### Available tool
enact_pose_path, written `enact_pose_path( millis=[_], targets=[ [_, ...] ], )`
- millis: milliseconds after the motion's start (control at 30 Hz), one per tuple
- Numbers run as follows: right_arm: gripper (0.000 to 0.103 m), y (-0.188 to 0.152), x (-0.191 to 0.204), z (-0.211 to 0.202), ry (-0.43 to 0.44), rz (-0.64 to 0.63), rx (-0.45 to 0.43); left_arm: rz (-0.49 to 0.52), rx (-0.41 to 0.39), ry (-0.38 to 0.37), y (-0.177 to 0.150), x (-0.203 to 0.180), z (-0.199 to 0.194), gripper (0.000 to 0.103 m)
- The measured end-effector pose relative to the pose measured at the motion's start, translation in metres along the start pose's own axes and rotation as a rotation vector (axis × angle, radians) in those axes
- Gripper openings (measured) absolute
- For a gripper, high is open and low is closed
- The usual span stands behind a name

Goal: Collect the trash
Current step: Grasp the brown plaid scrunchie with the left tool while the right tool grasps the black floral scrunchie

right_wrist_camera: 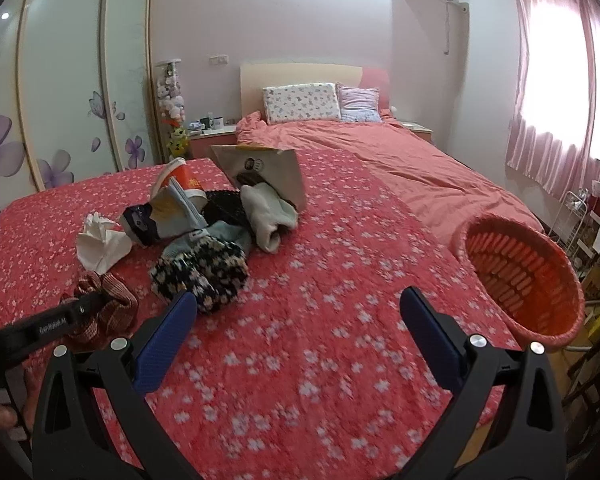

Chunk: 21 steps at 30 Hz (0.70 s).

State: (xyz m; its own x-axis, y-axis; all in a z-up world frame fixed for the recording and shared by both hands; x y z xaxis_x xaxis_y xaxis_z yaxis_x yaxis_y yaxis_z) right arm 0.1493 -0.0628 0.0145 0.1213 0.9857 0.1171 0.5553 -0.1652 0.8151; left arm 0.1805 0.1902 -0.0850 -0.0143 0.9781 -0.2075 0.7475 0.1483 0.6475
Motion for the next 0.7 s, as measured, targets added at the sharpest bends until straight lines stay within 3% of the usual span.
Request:
enact_pose_path(
  millis=[100, 567, 700],
  targets=[
    [0.094, 0.003, 0.007, 0.008, 0.020, -0.005, 0.022, 0.007, -0.005, -0.002, 0.000, 0.000, -0.004, 0.025],
    [0.070, 0.004, 0.048, 0.045, 0.189, 0.011, 0.142, 0.006, -0.130, 0.028, 0.020, 0.010, -0.052, 0.024],
    [0.025, -0.003, 0.053, 0.060, 0.185, -0.001, 0.193, 0.007, -0.131, 0.023, 0.021, 0.009, -0.056, 0.024]
  ],
)
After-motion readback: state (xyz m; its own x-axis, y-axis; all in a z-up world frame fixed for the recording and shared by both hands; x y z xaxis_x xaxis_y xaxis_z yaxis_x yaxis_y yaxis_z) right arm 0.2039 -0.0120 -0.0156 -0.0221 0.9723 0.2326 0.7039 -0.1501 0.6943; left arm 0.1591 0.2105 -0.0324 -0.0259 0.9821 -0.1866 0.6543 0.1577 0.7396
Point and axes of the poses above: each gripper's, at about its wrist camera, not at the fingertips, and z roughly the way its jaws point, x to its left, y to its top, the point moved 1 cm from there along z, roughly the way its jaws point, and after that the axes turned 8 degrees about z, right-handed, at the moved point
